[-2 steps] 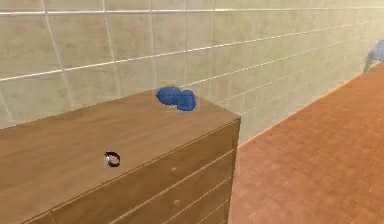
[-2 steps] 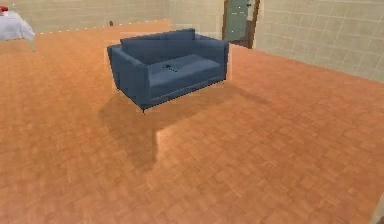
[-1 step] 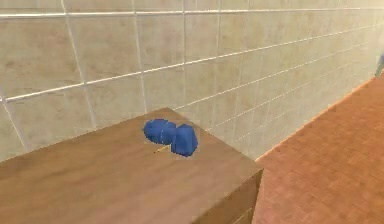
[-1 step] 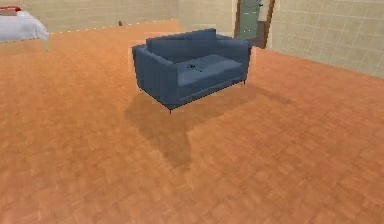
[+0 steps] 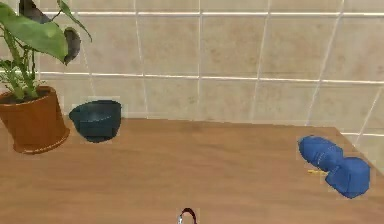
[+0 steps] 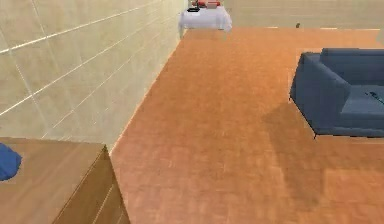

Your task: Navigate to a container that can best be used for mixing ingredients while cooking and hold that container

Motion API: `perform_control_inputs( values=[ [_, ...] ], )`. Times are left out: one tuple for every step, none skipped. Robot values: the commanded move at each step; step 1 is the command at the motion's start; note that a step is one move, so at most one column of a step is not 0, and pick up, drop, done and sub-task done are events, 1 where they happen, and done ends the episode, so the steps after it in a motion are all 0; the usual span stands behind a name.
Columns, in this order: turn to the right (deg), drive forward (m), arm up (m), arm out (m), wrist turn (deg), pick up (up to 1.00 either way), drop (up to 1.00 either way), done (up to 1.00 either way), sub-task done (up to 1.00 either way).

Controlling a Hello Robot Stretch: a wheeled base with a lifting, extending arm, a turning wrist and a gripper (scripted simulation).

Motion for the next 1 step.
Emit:
perform_control_inputs(
  values=[
    [-45.0, 0.0, 0.0, 0.0, 0.0, 0.0, 0.0, 0.0, 0.0]
  ],
)
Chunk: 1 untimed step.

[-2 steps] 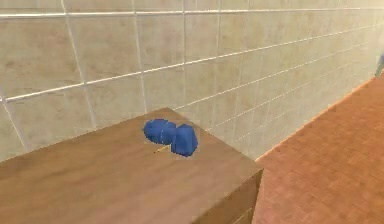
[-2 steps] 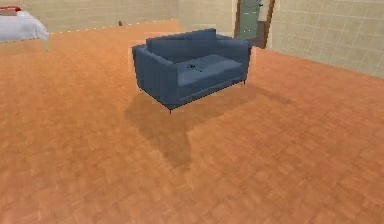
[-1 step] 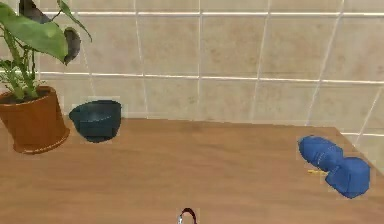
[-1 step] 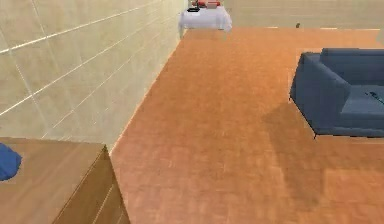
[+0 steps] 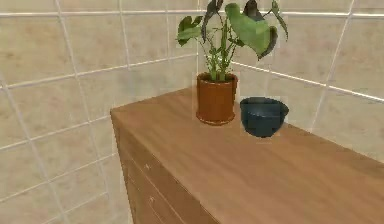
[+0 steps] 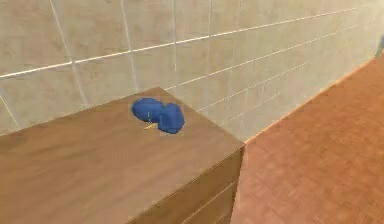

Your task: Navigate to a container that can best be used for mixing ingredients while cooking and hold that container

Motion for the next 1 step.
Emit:
perform_control_inputs(
  values=[
    [-45.0, 0.0, 0.0, 0.0, 0.0, 0.0, 0.0, 0.0, 0.0]
  ],
)
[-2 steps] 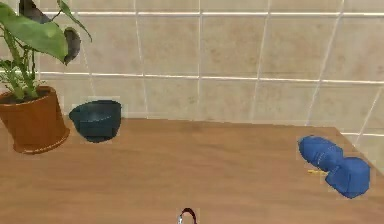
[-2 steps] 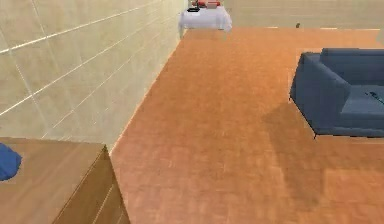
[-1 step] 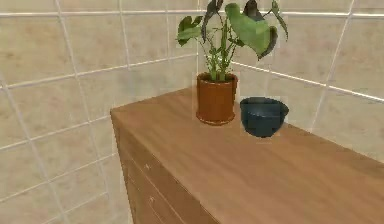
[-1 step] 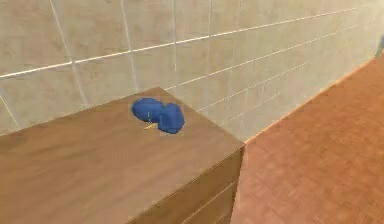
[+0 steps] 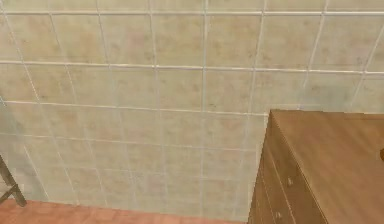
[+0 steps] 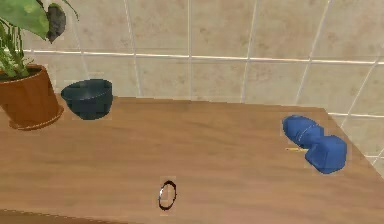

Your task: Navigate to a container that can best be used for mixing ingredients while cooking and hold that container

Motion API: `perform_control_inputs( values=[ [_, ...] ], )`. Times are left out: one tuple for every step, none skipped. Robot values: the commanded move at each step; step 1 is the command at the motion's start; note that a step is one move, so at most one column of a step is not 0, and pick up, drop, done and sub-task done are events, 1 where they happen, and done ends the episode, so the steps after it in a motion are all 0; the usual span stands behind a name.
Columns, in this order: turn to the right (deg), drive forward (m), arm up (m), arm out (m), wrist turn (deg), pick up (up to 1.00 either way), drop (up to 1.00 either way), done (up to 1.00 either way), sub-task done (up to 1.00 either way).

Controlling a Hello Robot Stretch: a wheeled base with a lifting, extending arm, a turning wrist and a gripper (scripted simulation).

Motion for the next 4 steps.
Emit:
perform_control_inputs(
  values=[
    [-21.0, 0.0, 0.0, 0.0, 0.0, 0.0, 0.0, 0.0, 0.0],
    [0.0, 0.0, 0.5, 0.0, 0.0, 0.0, 0.0, 0.0, 0.0],
    [0.0, 0.0, 0.38, 0.0, 0.0, 0.0, 0.0, 0.0, 0.0],
    [0.0, 0.0, 0.0, 0.44, 0.0, 0.0, 0.0, 0.0, 0.0]
  ],
)
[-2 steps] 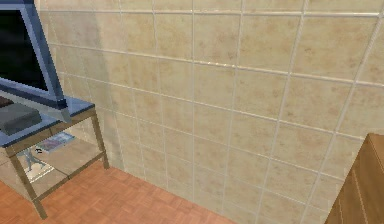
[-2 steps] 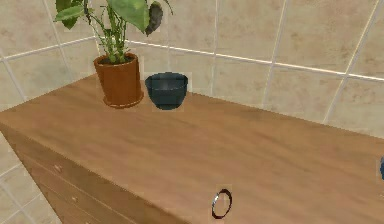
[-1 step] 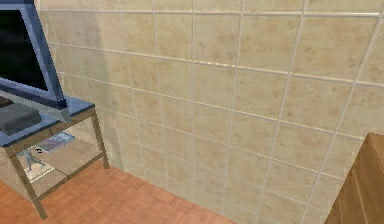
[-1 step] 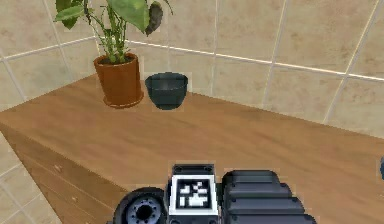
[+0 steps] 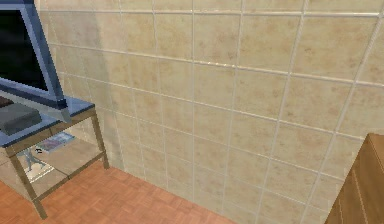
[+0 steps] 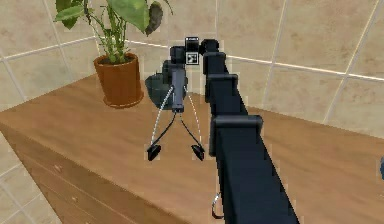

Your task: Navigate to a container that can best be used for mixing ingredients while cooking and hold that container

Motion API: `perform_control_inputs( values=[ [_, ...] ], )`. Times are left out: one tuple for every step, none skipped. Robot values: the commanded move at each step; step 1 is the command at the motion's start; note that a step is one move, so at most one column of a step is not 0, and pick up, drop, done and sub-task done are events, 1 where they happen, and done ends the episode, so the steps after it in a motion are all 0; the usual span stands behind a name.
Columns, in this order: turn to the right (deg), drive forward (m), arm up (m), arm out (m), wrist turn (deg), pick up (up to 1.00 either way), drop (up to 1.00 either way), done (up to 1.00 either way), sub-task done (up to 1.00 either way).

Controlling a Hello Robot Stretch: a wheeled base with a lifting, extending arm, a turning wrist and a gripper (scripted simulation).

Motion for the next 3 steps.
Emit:
perform_control_inputs(
  values=[
    [0.0, 0.0, 0.0, 0.0, 45.0, 0.0, 0.0, 0.0, 0.0],
    [0.0, 0.0, 0.0, 0.0, 45.0, 0.0, 0.0, 0.0, 0.0],
    [0.0, 0.0, 0.0, 0.02, 0.0, 0.0, 0.0, 0.0, 0.0]
  ],
)
